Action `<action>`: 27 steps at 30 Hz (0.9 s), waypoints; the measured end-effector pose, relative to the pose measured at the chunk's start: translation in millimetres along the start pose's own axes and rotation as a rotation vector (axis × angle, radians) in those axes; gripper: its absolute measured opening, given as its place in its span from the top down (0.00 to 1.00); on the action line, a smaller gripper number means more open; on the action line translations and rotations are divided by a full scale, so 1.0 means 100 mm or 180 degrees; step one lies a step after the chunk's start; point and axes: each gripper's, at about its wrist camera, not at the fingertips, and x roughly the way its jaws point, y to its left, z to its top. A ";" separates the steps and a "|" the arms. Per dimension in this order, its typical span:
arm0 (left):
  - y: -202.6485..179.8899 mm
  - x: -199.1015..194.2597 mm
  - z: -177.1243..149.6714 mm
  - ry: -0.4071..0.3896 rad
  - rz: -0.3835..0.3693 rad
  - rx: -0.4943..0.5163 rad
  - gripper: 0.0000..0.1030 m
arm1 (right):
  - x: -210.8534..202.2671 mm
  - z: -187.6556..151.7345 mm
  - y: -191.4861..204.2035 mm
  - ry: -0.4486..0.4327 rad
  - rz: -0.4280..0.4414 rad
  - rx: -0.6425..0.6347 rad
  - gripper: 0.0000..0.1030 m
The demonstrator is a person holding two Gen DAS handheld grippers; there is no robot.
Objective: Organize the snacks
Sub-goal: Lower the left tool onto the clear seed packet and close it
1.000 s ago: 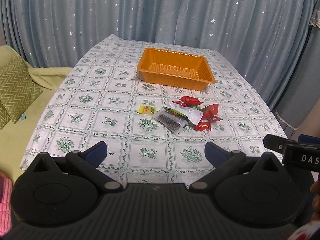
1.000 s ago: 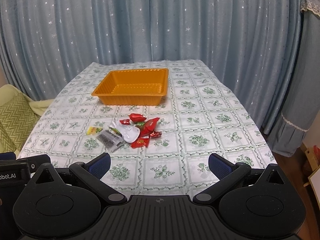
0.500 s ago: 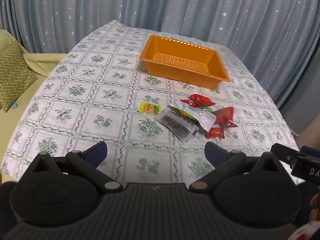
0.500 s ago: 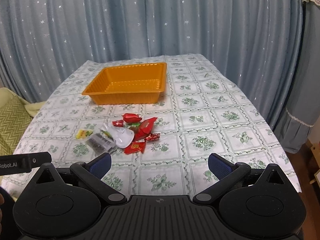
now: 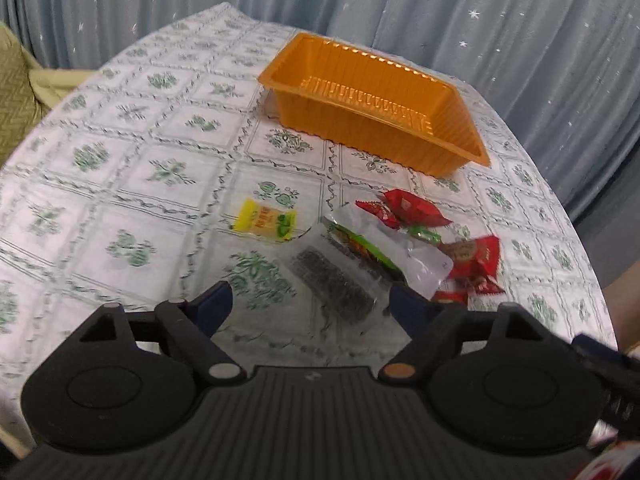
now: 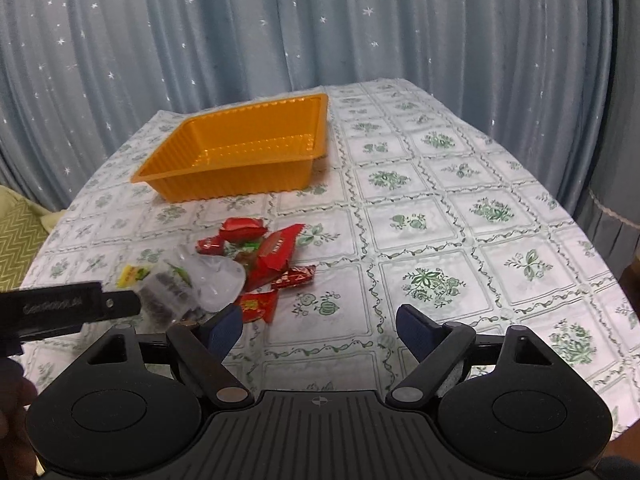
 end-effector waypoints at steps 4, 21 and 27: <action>-0.05 0.24 0.05 0.0030 0.0019 -0.0080 0.21 | 0.12 -0.02 -0.03 0.0018 -0.0012 0.0049 0.18; -0.08 0.39 -0.03 0.0067 0.0253 0.0513 0.23 | 0.28 -0.09 -0.04 0.0086 0.0019 0.0044 0.18; -0.13 0.39 -0.05 -0.0020 0.0073 0.0922 0.41 | 0.28 -0.09 -0.01 0.0077 0.0071 0.0044 0.18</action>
